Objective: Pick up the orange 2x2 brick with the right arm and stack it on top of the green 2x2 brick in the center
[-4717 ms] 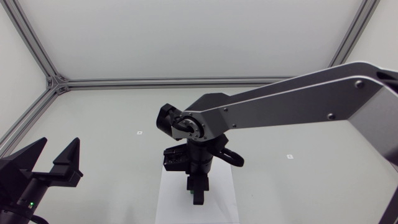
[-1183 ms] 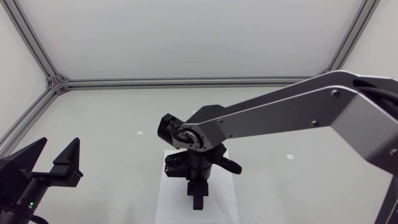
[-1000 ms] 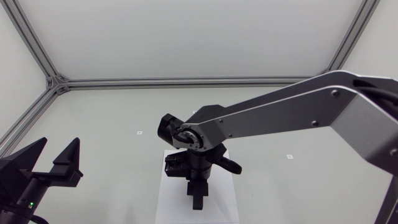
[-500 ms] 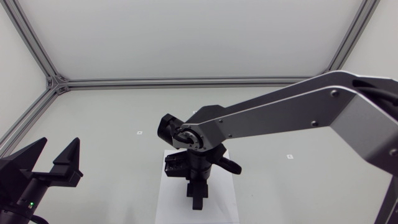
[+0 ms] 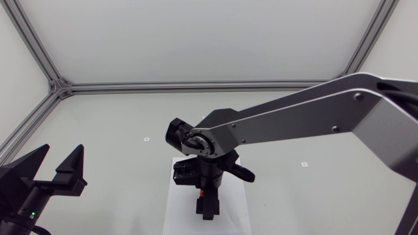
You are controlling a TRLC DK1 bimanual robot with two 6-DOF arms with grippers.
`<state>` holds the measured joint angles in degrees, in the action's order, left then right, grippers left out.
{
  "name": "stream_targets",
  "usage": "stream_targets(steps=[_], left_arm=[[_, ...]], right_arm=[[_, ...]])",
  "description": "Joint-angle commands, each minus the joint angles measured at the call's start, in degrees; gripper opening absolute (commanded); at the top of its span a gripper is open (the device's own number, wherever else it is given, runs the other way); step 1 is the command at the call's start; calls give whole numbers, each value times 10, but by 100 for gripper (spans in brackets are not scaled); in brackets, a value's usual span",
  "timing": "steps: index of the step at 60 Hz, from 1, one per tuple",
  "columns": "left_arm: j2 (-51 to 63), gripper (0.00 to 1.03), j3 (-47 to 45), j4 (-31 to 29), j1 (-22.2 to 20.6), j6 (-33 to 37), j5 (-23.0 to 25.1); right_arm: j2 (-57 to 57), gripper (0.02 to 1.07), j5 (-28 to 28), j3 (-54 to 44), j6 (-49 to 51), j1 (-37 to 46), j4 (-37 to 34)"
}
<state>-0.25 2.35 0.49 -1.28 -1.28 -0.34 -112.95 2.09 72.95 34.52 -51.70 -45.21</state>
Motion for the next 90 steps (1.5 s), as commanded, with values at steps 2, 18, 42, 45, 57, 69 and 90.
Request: stream_targets(steps=[2, 18, 42, 45, 57, 69, 90], left_arm=[[-5, 99, -23, -8, 3, 8, 3], [-5, 99, -23, -8, 3, 8, 3], [-5, 99, -23, -8, 3, 8, 3], [-5, 99, -23, -8, 3, 8, 3], [-5, 99, -23, -8, 3, 8, 3], [-5, 99, -23, -8, 3, 8, 3], [-5, 99, -23, -8, 3, 8, 3]], right_arm=[[28, 103, -2, 0, -9, -4, -13], [114, 103, -2, 9, -23, 4, -52], [297, 103, 3, -18, -82, 69, -95], [319, 103, 4, -34, -82, 85, -88], [410, 103, 6, -120, -79, 170, -45], [500, 103, 18, -191, -60, 264, -23], [658, 103, 23, -305, -66, 380, 35]])
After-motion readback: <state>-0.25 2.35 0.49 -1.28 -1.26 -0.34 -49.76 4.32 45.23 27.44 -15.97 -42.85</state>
